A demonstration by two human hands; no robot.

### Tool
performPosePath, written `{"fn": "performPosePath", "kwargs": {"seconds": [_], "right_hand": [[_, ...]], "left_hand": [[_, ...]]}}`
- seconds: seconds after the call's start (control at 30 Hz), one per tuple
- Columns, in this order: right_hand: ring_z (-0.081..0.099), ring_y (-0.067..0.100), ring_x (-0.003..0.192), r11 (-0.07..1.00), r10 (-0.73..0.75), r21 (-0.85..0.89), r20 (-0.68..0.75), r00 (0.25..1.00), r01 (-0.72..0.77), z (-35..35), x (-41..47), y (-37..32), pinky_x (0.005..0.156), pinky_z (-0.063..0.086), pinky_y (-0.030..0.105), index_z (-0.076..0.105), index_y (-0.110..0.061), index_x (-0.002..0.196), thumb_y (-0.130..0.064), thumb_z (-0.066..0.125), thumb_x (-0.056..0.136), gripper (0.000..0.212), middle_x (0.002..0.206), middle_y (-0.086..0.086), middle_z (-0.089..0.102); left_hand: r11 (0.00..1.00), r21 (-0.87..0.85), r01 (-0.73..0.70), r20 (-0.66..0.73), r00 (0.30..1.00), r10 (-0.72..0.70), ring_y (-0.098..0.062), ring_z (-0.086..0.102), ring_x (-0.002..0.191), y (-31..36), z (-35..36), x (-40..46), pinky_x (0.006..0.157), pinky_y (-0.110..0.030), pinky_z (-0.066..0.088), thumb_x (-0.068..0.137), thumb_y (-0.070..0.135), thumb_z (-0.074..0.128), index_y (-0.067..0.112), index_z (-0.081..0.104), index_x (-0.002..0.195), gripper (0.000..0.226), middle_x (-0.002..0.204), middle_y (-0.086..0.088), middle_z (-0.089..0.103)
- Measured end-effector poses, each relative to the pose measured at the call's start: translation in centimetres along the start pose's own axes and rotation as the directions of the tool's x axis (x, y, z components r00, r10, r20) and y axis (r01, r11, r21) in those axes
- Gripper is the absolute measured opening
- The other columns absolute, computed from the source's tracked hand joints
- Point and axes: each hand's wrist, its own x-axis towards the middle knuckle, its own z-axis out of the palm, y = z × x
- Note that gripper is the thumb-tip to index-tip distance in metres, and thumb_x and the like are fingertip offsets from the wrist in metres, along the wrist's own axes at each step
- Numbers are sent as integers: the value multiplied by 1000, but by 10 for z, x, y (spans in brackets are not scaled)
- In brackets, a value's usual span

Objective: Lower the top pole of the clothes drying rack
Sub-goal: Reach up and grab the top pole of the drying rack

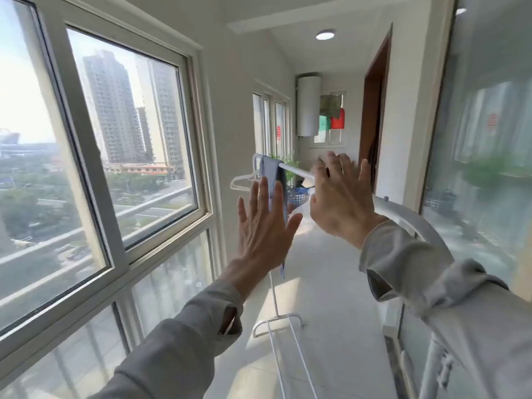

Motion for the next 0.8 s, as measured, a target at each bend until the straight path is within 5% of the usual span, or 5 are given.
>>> {"fn": "performPosePath", "kwargs": {"seconds": [0.2,0.3,0.4,0.63,0.8], "right_hand": [[48,28,69,989,144,-39,139,980,-140,-28,-43,60,69,37,40,49,-10,110,-14,48,89,22,70,1,45],[51,30,72,979,148,115,181,972,-170,-34,-69,85,62,37,37,45,-15,110,-20,46,92,18,75,4,51],[63,25,76,808,101,554,204,974,-200,-26,-109,102,65,50,42,43,-26,111,-26,45,95,16,88,4,65],[68,10,81,400,98,850,333,938,-344,22,-189,120,81,53,42,59,-37,87,-40,50,96,13,83,-6,73],[70,15,84,198,47,936,289,956,-292,43,-206,122,80,50,38,63,-31,87,-50,54,83,22,82,1,73]], "left_hand": [[880,-429,204,186,973,-135,-37,53,124,86,21,36,103,-50,40,102,61,28,4,49,142,73,137,-26,56],[532,-702,473,458,872,-171,-22,52,74,125,14,47,68,-34,41,98,62,43,1,68,104,66,87,-18,60],[231,-725,649,629,760,-162,-22,66,80,152,12,49,82,-38,48,93,44,61,13,66,87,32,82,-7,71],[-113,-743,659,668,726,-160,-30,72,55,187,-8,28,69,-44,63,104,35,44,8,52,88,32,68,-18,73],[-100,-770,630,637,748,-187,-19,60,35,208,-16,-2,41,-29,53,98,31,60,6,52,96,26,45,-4,62]]}}
